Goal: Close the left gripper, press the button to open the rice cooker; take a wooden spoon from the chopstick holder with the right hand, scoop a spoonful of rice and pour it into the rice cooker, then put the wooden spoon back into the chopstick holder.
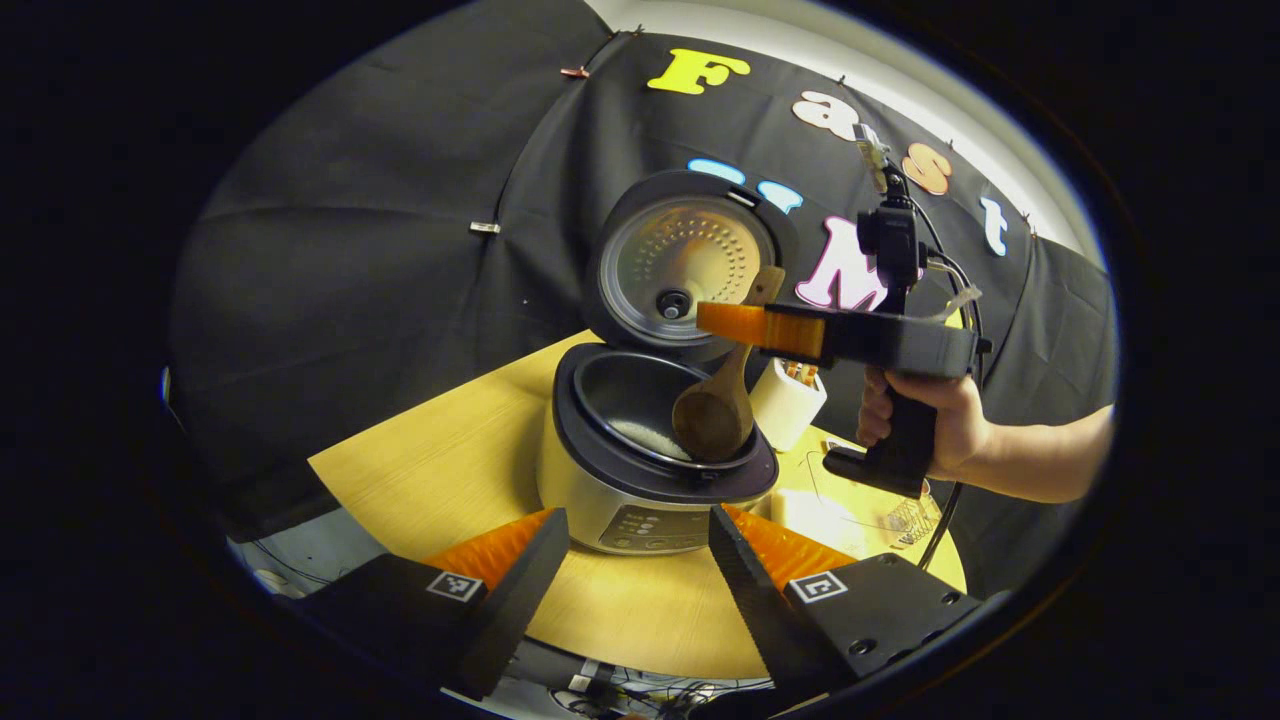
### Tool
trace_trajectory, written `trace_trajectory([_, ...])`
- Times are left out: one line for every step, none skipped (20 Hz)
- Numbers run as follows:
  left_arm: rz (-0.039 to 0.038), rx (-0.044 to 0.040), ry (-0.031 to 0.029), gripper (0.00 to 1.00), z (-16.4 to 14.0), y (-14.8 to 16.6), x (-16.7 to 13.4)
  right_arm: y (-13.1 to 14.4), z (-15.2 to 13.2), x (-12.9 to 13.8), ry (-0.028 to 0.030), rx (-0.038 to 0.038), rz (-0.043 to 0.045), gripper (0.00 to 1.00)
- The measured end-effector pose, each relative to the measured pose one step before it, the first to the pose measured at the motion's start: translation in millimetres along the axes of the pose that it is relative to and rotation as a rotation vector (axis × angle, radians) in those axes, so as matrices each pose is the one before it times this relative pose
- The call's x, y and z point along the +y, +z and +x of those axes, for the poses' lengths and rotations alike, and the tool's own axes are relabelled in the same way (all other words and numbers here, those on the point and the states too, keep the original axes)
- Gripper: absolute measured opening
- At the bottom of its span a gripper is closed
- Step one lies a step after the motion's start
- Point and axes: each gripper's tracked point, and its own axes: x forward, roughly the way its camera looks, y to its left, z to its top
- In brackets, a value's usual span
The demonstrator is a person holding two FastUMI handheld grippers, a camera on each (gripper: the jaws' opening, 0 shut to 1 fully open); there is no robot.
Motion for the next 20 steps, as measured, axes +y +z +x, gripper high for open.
trace_trajectory([0.00973, -0.00095, -0.00432, 0.95, -0.29, 3.58, -6.27, 10.59, -5.57, -7.5, -0.01825, -0.02324, 0.03138, 0.19])
trace_trajectory([0.00826, 0.00014, -0.00516, 0.95, -0.36, 1.44, -3.87, 9.15, -6.32, -7.2, -0.01867, -0.02092, 0.03189, 0.19])
trace_trajectory([0.00797, 0.00032, -0.00439, 0.95, 0.38, 0.19, -3.63, 8.52, -6.98, -6.86, -0.01707, -0.01419, 0.0305, 0.19])
trace_trajectory([0.00761, -0.00032, -0.00419, 0.95, 0.0, 0.4, -3.98, 7.14, -8.14, -7.54, -0.01683, -0.0112, 0.0284, 0.19])
trace_trajectory([0.00671, -0.00019, -0.00522, 0.95, -0.29, -0.74, -4.47, 6.34, -9.77, -10.6, -0.02111, -0.01221, 0.02694, 0.19])
trace_trajectory([0.00614, -0.00075, -0.00752, 0.95, 0.4, 1.22, -5.22, 6.22, -10.63, -11.4, -0.02399, -0.0088, 0.02111, 0.14])
trace_trajectory([0.00575, 0.00046, -0.00835, 0.95, 1.53, 0.93, -5.38, 5.89, -11.53, -14.22, -0.02543, -0.01127, 0.01213, 0.19])
trace_trajectory([0.00836, 0.00093, -0.01201, 0.95, 2.12, 2.48, -6.97, 6.7, -12.14, -15.79, -0.03021, -0.01513, 0.00254, 0.19])
trace_trajectory([0.00945, -0.00024, -0.0109, 0.95, 3.64, 2.46, -6.48, 7.11, -13.06, -19.57, -0.03814, -0.01548, -0.00129, 0.19])
trace_trajectory([0.01704, -0.00582, -0.01224, 0.95, 2.59, 5.81, -7.79, 5.49, -12.4, -22.36, -0.04226, -0.01275, 0.00373, 0.19])
trace_trajectory([0.01665, -0.01112, -0.00807, 0.95, 2.55, 4.29, -6.97, 5.83, -13.26, -23.87, -0.04407, -0.01235, 0.00862, 0.19])
trace_trajectory([0.01983, -0.01484, -0.0098, 0.95, 4.04, 7.76, -8.58, 6.26, -12.17, -24.05, -0.04543, -0.01455, 0.01483, 0.19])
trace_trajectory([0.01408, -0.01008, -0.00577, 0.95, 3.93, 3.59, -7.14, 9.81, -13.91, -27.76, -0.05372, -0.02979, 0.02662, 0.19])
trace_trajectory([0.00826, -0.00659, -0.00315, 0.95, 3.65, 5.52, -7.03, 12.53, -12.36, -28.01, -0.0535, -0.03073, 0.02578, 0.19])
trace_trajectory([0.00351, -0.00948, -0.00167, 0.95, 4.92, 5.22, -6.54, 9.78, -9.79, -29.84, -0.05687, -0.02352, 0.0196, 0.19])
trace_trajectory([-0.00067, -0.00795, -0.00059, 0.95, 4.23, 4.88, -7.17, 4.91, -7.89, -29.56, -0.05536, -0.01729, 0.01679, 0.19])
trace_trajectory([-0.00259, -0.00342, 0.00195, 0.95, 4.47, 1.79, -5.96, 5.1, -5.75, -30.71, -0.05419, -0.00819, 0.01629, 0.19])
trace_trajectory([-0.00565, 0.00285, -0.00112, 0.95, 4.1, 1.18, -7.09, 1.19, -5.17, -27.89, -0.05454, 0.00115, 0.02955, 0.19])
trace_trajectory([-0.01603, 0.01356, -0.00532, 0.95, 4.19, -1.8, -6.86, 0.18, -4.66, -29.22, -0.05647, 0.01299, 0.04616, 0.19])
trace_trajectory([-0.02321, 0.01178, -0.00404, 0.95, 3.42, -1.24, -6.94, -0.3, -6.06, -25.13, -0.04936, 0.01161, 0.04453, 0.19])
